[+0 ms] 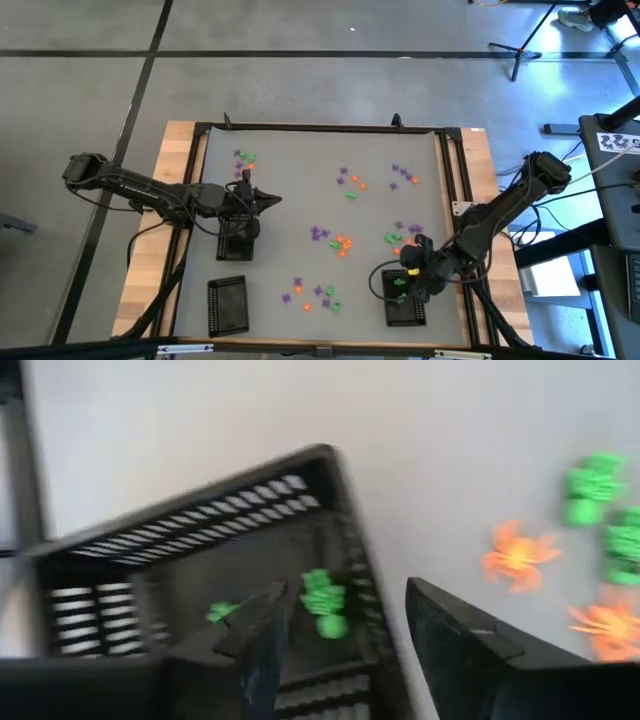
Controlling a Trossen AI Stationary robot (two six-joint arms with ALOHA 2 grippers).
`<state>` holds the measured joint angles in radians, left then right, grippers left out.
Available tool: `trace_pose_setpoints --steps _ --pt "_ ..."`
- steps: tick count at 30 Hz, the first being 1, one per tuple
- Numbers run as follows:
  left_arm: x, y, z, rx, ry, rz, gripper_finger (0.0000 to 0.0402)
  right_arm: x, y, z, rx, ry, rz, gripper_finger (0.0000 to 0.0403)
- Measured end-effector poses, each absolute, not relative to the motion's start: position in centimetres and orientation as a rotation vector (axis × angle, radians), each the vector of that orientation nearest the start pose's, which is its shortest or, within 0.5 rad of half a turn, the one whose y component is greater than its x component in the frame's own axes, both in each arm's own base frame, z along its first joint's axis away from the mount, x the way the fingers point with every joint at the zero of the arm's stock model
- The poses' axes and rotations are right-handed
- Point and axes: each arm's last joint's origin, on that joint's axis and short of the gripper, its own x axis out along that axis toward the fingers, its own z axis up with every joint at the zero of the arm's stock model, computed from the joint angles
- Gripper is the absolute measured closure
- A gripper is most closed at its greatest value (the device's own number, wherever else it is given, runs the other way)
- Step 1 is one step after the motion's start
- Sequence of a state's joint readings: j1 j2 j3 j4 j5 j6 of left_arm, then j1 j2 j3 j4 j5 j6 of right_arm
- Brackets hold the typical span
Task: Sort Halloween decoration
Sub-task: Adjust the bottom right black basket, then put the orange spider toy into the top black basket
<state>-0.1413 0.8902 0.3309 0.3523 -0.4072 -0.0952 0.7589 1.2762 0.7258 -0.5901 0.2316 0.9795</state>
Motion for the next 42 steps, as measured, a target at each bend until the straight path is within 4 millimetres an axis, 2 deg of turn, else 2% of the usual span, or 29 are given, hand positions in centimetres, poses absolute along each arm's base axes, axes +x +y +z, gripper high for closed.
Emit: trace_pose_setpoints --steps 12,20,23,27,33,37,42 --pt "18.5 -1.5 21.0 -0.038 0.187 0.276 0.0401 16.4 14.5 17.3 0.166 1.214 -0.168 0.0216" --pt "18.5 -1.5 21.0 -0.038 0.187 0.277 0.0401 15.7 13.9 17.2 0.141 1.278 -0.235 0.0216" --pt "18.5 -1.5 21.0 -0.038 0.187 0.277 0.0401 16.0 14.2 17.8 0.154 1.266 -0.212 0.0217" --pt "18.5 -1.5 21.0 -0.038 0.187 0.277 0.0401 17.0 15.0 19.7 0.131 1.199 -0.16 0.0217" --pt "18.5 -1.5 21.0 -0.045 0.186 0.278 0.0401 18.6 15.4 22.7 -0.005 0.938 -0.23 0.0217" --pt "18.5 -1.5 21.0 -0.115 0.176 0.285 0.0401 20.2 13.6 23.3 -0.049 0.867 -0.341 0.0217" --pt "18.5 -1.3 21.0 -0.113 0.172 0.324 0.0401 23.4 9.3 23.2 -0.044 0.889 -0.417 0.0217"
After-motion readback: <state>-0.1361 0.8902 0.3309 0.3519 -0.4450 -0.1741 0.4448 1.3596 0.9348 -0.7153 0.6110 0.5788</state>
